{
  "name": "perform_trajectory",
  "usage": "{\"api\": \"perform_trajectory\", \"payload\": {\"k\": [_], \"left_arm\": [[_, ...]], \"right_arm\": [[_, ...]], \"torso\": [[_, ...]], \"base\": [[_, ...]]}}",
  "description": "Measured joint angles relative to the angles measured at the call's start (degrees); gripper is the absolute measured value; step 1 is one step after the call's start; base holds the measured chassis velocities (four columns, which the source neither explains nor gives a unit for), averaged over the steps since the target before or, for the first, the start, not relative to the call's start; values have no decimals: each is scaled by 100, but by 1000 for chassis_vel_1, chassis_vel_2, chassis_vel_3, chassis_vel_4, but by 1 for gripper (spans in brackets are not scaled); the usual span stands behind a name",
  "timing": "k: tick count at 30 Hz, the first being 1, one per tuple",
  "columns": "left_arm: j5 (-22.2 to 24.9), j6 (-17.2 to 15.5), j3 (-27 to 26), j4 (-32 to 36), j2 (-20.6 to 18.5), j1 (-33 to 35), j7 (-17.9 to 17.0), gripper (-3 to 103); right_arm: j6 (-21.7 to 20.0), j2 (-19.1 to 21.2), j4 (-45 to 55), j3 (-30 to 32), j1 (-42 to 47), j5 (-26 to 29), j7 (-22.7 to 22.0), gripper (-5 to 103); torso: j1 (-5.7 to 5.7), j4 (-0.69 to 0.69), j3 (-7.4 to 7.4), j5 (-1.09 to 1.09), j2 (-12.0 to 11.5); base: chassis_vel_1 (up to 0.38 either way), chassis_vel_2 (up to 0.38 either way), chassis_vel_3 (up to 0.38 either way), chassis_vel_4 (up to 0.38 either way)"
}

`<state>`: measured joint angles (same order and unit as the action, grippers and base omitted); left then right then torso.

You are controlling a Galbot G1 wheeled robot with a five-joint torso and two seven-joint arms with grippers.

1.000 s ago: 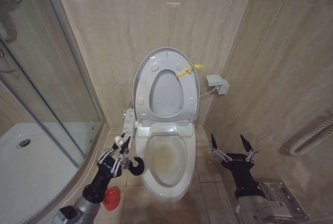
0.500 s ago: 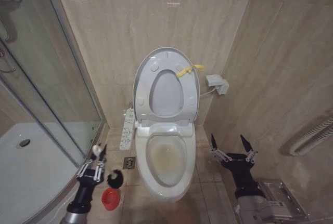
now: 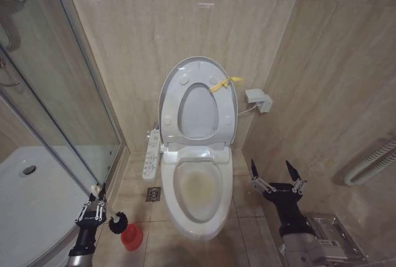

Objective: Open the toilet lid, clean the toilet bowl with a toilet brush, close the toilet lid, and flush.

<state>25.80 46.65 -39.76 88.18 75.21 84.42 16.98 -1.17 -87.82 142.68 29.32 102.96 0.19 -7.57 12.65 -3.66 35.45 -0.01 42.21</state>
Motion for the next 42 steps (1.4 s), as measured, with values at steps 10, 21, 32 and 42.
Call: {"api": "perform_trajectory", "payload": {"k": [10,21,32,42], "left_arm": [[372,40,192,-1368,-99,-747,530,22],[218,39,257,-2494,-115,-1341,749,22],[274,39,327,-3266,-93,-1742,854,22],[578,37,391,-3802,-71,-2061,1082,22]], "right_arm": [[0,-1,0,0,0,0,0,100],[0,-1,0,0,0,0,0,100],[0,-1,0,0,0,0,0,100],[0,-1,-1,0,0,0,0,100]], "torso": [[0,1,0,1,0],[0,-1,0,1,0],[0,0,0,1,0],[0,0,0,1,0]], "base": [[0,0,0,0],[0,0,0,0],[0,0,0,0],[0,0,0,0]]}}
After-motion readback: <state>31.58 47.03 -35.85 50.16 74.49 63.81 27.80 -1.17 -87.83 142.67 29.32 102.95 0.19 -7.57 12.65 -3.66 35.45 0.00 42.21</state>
